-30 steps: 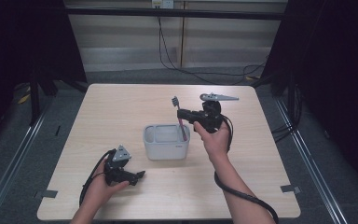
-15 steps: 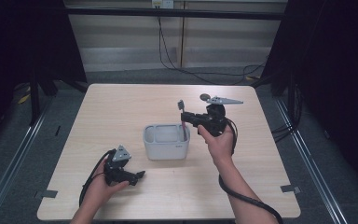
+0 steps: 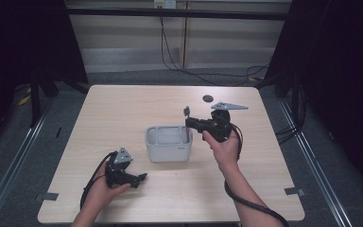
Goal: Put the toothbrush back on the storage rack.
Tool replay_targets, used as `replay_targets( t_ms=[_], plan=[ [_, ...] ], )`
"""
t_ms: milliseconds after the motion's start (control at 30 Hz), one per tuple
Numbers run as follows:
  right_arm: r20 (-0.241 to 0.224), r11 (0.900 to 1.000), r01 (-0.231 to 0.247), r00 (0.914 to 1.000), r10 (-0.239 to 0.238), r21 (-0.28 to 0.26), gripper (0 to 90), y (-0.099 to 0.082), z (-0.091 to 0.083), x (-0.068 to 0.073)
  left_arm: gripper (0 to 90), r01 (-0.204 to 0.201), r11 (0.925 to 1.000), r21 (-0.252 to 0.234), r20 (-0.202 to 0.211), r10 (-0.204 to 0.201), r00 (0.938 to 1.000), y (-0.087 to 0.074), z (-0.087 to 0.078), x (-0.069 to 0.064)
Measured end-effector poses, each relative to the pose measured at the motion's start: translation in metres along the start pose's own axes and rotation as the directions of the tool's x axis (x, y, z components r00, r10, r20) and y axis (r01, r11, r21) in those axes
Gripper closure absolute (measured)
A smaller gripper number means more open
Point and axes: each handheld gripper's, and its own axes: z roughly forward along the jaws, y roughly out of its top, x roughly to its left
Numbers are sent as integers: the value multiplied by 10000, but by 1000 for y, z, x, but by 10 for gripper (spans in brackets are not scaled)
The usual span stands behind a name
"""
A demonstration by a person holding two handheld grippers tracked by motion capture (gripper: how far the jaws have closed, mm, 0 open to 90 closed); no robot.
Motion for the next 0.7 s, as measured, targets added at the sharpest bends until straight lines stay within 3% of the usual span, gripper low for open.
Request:
replay_targets(
  t_ms=[700],
  plan=[
    [146, 9988, 420, 9990, -423, 233, 819, -18, -4, -1, 68, 2, 10000, -10, -6, -2, 10000, 0, 0, 0]
  ],
)
